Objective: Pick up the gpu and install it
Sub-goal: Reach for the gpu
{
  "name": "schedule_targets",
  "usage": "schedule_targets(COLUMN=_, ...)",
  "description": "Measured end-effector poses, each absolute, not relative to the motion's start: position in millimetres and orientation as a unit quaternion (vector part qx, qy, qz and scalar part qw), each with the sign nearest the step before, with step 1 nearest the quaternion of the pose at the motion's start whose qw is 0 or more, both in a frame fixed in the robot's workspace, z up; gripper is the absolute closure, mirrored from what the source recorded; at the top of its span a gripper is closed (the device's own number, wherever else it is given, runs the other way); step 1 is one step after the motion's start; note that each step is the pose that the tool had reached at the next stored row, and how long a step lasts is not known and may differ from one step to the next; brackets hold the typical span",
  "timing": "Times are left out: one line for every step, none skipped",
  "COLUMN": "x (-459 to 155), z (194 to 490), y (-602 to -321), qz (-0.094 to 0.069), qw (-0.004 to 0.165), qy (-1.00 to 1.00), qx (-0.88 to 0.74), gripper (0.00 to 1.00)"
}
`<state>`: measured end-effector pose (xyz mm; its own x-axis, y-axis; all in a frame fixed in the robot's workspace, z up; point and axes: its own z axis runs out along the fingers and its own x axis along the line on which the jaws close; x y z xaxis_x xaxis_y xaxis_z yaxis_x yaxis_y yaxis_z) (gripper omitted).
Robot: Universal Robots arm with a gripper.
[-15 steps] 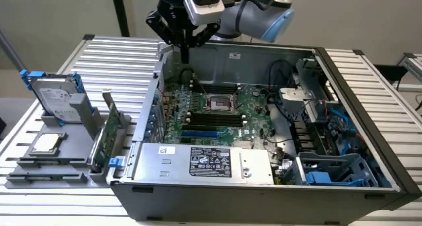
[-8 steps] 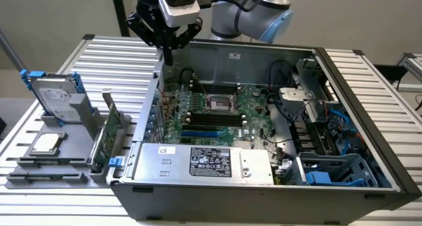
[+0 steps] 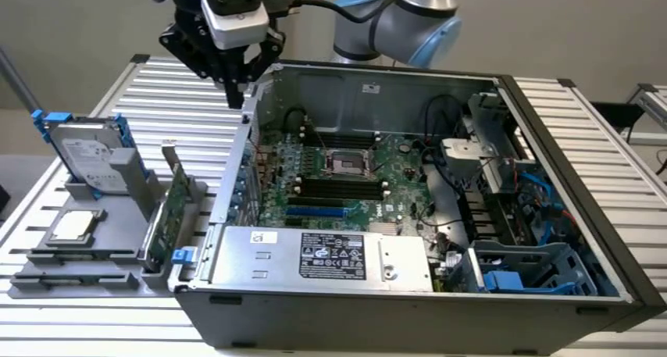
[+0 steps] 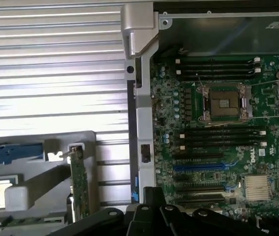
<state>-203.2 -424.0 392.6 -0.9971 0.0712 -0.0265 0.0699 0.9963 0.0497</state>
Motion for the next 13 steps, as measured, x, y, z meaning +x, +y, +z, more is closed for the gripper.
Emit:
schedule_targets(x=-207, z=393, y=-426, qz=0.024, qw=0.014, qy=0.999, qx=0.035, gripper=0.89)
schedule_targets(x=-211, z=393, y=-429, qz=0.024, qw=0.014, qy=0.999, qx=0.035, gripper=0.89)
schedule_targets(x=-214, z=392, y=-431, qz=0.024, qw=0.014, qy=0.999, qx=0.035, gripper=0.89)
schedule_targets(x=-218, z=392, y=-434, qz=0.024, qw=0.014, qy=0.999, qx=0.035, gripper=0.89)
schedule_targets(x=-221, z=392, y=-436, qz=0.024, qw=0.014, qy=0.999, qx=0.035, gripper=0.89)
schedule_targets(x=-224, z=392, y=-439, qz=0.024, qw=0.014, qy=0.999, qx=0.035, gripper=0.89)
schedule_targets(x=-227, z=392, y=-441, qz=0.024, qw=0.014, qy=0.999, qx=0.035, gripper=0.89)
schedule_targets(x=-229, z=392, y=-444, qz=0.024, qw=0.014, qy=0.999, qx=0.035, gripper=0.89)
schedule_targets(x=-232, z=392, y=-447, qz=0.024, qw=0.014, qy=0.999, qx=0.035, gripper=0.89)
schedule_targets(x=-235, z=392, y=-449, qz=0.024, qw=0.014, qy=0.999, qx=0.035, gripper=0.89)
schedule_targets(x=-238, z=392, y=-452, qz=0.024, qw=0.014, qy=0.999, qx=0.035, gripper=0.89)
schedule_targets(x=-241, z=392, y=-454, qz=0.024, qw=0.014, qy=0.999, qx=0.035, gripper=0.89)
schedule_targets(x=-244, z=391, y=-456, qz=0.024, qw=0.014, qy=0.999, qx=0.035, gripper=0.89)
